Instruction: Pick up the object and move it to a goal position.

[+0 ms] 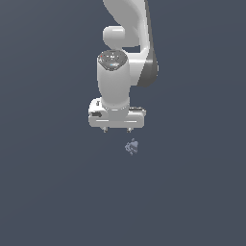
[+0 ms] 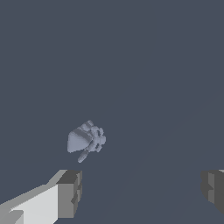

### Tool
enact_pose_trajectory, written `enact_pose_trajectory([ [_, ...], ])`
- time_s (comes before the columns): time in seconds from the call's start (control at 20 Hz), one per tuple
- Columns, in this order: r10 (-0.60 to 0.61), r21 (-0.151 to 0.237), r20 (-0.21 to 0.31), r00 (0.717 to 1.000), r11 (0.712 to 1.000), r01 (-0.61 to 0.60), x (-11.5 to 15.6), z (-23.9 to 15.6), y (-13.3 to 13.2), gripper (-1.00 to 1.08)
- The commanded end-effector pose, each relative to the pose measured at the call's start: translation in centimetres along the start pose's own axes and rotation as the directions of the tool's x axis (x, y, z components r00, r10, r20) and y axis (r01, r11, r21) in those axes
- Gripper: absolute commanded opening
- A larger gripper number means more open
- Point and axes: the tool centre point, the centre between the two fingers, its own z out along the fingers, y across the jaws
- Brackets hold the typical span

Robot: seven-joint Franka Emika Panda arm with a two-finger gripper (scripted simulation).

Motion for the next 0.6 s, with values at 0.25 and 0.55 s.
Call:
enact_pose_trajectory([
  [0.25,-0.009,-0.003,-0.003,1.000,1.000,0.009,0.2,0.1,0.4,1.00],
  [0.55,-0.012,-0.007,-0.010,1.000,1.000,0.012,0.5,0.0,1.3,1.00],
])
